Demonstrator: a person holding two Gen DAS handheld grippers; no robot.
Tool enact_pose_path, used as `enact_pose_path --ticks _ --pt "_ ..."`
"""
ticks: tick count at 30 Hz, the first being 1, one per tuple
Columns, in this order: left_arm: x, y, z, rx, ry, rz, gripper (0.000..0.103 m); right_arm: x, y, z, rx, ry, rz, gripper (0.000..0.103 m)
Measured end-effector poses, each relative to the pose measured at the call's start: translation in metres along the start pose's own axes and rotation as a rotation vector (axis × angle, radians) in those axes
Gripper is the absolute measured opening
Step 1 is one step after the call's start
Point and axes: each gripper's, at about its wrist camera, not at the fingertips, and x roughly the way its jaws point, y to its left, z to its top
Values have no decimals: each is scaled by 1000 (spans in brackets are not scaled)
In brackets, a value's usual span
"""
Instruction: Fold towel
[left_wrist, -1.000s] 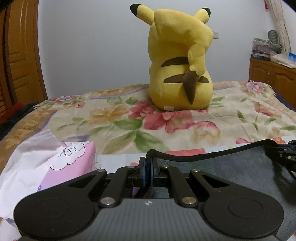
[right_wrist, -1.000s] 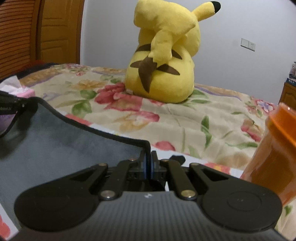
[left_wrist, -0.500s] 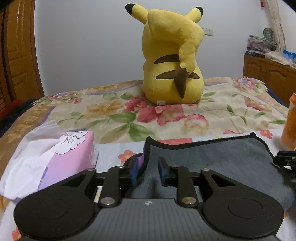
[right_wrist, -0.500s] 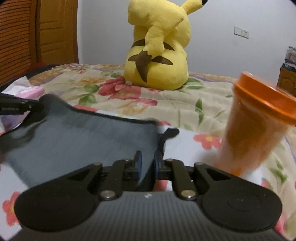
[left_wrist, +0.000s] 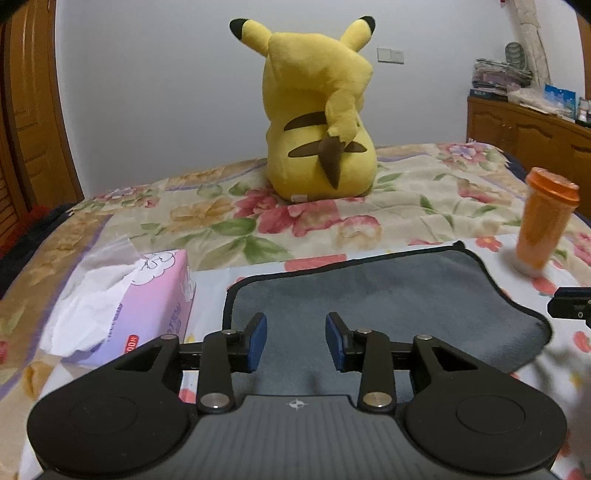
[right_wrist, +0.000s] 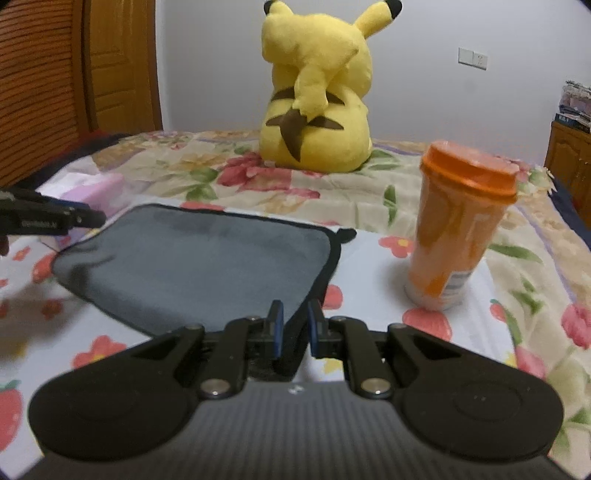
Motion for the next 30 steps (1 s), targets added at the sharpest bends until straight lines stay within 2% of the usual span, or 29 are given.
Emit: enact_pose_path --ticks 2,12,17,30 --pt "-11 -3 2 6 -7 -2 45 -11 2 2 2 -10 1 14" --pt "-69 -14 13 10 -28 -23 45 -57 8 12 31 -65 -5 14" --pt "-103 -11 14 -30 -26 -38 49 -82 10 16 56 -86 -7 14" --pt "-176 -5 21 -3 -51 -5 55 -143 20 22 40 -120 -15 14"
